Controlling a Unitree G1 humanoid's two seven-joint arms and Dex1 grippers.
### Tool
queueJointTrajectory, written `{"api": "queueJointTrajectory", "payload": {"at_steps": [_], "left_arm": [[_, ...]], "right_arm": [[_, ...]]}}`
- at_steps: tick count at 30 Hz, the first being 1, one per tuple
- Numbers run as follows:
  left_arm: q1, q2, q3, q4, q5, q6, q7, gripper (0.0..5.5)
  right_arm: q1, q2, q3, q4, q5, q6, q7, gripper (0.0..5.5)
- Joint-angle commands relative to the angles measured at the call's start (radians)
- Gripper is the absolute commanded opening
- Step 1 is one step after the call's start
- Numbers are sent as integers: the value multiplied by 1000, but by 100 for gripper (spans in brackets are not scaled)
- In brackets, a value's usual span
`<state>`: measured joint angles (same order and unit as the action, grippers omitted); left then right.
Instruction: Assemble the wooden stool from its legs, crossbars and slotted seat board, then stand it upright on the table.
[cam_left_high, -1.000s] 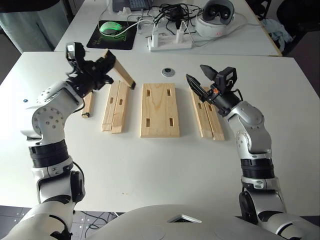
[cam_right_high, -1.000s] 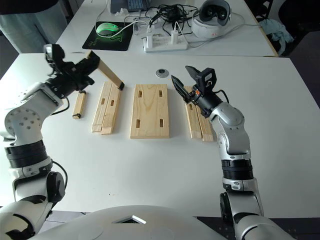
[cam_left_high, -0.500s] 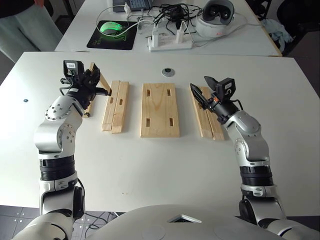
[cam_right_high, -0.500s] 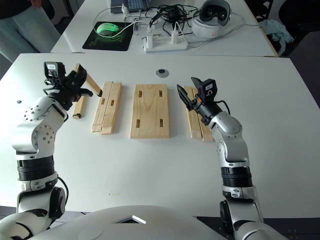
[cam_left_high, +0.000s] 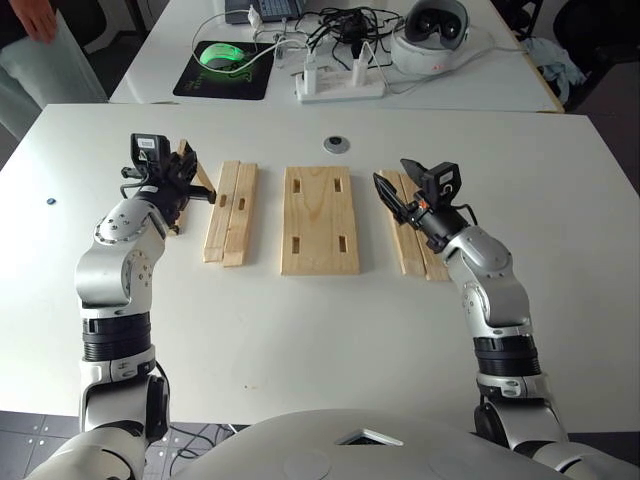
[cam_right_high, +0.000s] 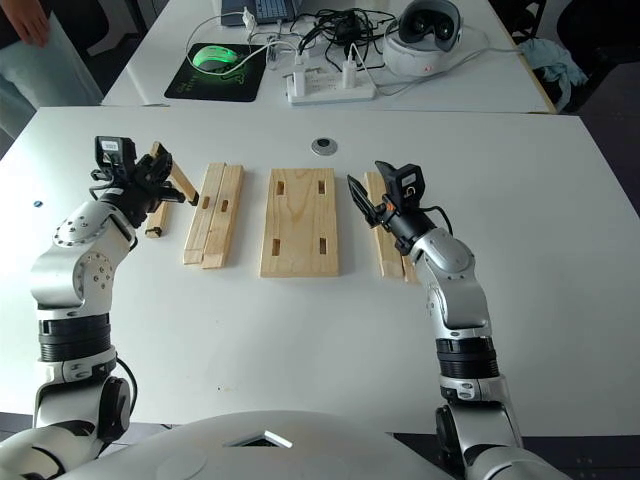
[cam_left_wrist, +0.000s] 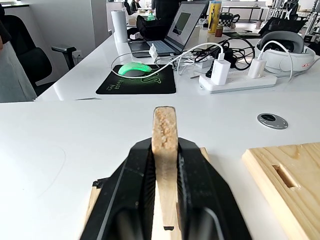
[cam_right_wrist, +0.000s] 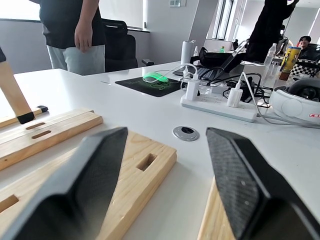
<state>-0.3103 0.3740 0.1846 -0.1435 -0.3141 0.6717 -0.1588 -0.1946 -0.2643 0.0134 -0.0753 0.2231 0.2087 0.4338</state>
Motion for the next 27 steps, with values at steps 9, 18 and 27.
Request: {"api": "queueJointTrajectory", "payload": {"at_steps": [9, 18, 27], "left_arm": [[-15, -36, 12, 17, 3, 11, 6, 43], [-13, -46, 20, 62, 14, -13, 8, 43], [-53, -48, 27, 45, 0, 10, 15, 43]], "right_arm": [[6, 10, 21, -22, -7, 23, 1, 292], [-12, 2, 28, -15, -10, 32, 15, 292], [-15, 10, 39, -5, -12, 31, 17, 292]]}}
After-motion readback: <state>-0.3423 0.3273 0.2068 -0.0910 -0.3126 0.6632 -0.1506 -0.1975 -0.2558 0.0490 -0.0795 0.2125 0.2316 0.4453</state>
